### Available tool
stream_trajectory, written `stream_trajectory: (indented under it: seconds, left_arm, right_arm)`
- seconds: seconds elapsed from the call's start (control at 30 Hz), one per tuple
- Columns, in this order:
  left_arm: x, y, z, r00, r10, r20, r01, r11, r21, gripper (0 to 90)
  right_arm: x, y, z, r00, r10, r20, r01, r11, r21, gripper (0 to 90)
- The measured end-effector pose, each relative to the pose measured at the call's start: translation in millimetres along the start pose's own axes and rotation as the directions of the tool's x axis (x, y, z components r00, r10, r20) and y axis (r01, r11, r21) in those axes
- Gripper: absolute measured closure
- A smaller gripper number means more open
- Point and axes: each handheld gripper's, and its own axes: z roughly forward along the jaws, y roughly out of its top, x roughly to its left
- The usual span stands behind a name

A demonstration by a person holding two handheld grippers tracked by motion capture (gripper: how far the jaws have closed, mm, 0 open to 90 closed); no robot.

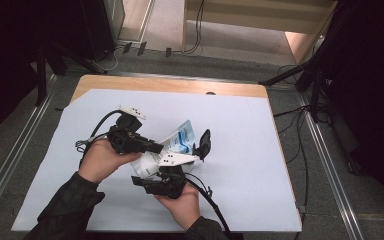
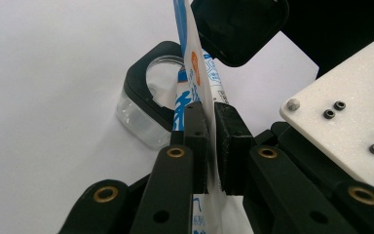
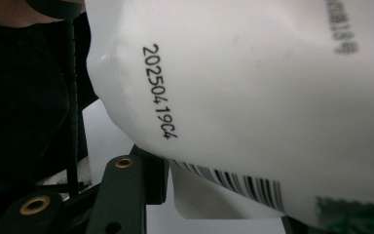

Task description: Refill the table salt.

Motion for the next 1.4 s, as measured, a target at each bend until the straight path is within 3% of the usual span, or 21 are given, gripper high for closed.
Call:
stream_trajectory:
  seconds: [0.67, 1.4]
  left_arm:
    - [-1.2, -0.5, 0.2, 1.0, -0.009, -0.003, 0.009, 0.9999, -0.008, 81.4]
    - [-2.4, -0.4, 0.5, 1.0, -0.009, -0.004, 0.009, 0.9999, -0.009, 78.4]
  right_arm:
    - [-0.6, 0.7, -0.3, 0.9998, -0.018, 0.007, 0.018, 1.0, 0.001, 58.9]
    - [-1.5, 1.8, -1.1, 0.9998, 0.013, -0.012, -0.013, 1.0, -0.002, 60.5]
